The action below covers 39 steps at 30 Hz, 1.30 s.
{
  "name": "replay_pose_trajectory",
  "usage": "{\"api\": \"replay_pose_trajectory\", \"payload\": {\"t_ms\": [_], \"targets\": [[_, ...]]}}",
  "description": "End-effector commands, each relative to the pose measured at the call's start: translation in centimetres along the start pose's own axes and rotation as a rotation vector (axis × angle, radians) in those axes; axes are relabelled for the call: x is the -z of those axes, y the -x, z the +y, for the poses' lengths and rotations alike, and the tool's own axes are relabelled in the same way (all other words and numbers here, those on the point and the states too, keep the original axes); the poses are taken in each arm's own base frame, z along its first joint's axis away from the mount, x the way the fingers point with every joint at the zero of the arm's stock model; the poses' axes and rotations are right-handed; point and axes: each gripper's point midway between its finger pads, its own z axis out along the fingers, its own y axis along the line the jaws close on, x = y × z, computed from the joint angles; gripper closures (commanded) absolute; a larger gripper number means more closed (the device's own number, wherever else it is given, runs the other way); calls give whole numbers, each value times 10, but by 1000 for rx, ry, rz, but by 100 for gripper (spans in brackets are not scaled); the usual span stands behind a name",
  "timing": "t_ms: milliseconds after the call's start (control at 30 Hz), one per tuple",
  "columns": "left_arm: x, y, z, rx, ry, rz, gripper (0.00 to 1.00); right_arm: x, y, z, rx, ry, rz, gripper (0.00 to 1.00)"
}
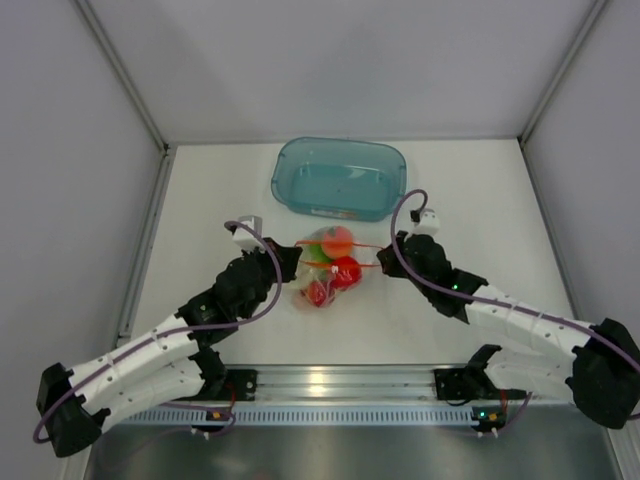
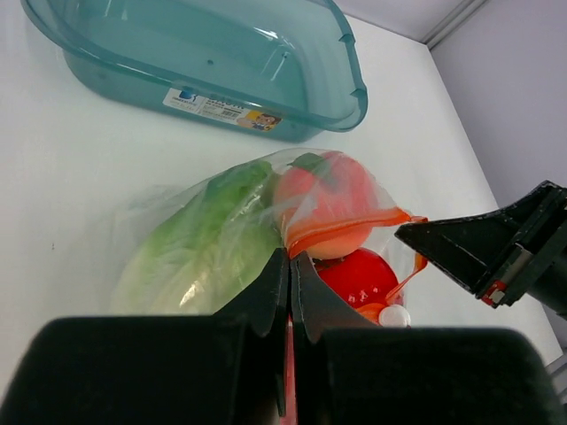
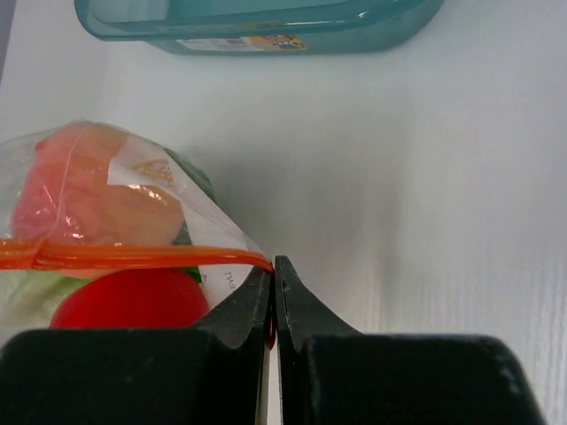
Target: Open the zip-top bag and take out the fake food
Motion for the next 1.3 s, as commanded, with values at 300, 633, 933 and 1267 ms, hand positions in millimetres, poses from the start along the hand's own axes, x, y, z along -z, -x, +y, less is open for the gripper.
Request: {"api": "replay_pose_trajectory", "payload": {"t_ms": [300, 633, 933, 1267], "targets": [[-4, 20, -46, 36, -135, 14, 100, 32, 26, 5, 112, 150, 34, 82], [-5, 3, -93, -30, -200, 68, 100, 65, 51, 60, 218, 278, 11, 66], [-3, -5, -106, -15, -166, 54, 100, 67, 51, 81, 268, 312, 11, 51], [-1, -5, -105, -3, -136, 30, 100, 60, 77, 93, 314, 229, -94, 48]]}}
